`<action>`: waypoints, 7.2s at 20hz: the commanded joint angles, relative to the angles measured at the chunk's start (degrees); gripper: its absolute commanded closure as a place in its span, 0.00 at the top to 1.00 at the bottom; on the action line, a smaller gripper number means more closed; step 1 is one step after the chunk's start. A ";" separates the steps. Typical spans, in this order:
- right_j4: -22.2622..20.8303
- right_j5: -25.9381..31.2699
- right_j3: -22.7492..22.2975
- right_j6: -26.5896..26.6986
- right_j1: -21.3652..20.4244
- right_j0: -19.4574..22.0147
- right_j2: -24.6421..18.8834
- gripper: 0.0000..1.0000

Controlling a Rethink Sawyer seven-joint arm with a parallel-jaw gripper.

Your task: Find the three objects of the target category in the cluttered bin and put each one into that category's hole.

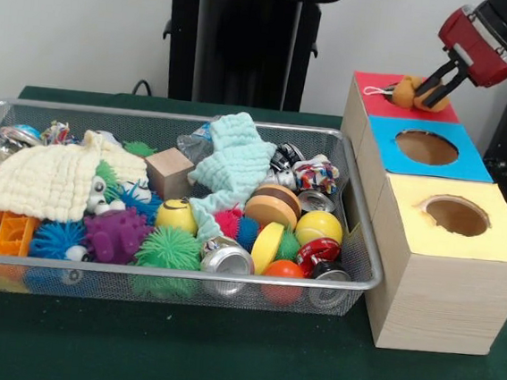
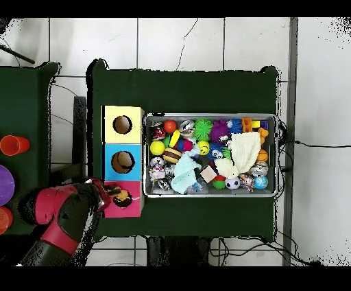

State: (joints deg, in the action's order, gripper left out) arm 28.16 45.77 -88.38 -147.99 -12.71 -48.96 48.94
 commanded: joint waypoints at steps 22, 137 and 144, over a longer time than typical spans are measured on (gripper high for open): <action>6.10 -13.95 -13.72 -13.35 -3.54 0.82 -10.40 0.00; -3.65 -5.40 -17.84 -9.20 -17.12 1.87 -6.64 0.00; -3.10 -3.94 -14.28 -11.81 -14.44 0.67 -6.59 0.00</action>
State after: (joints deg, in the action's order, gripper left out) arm 26.69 34.96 -107.43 -147.99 -30.02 -48.22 45.63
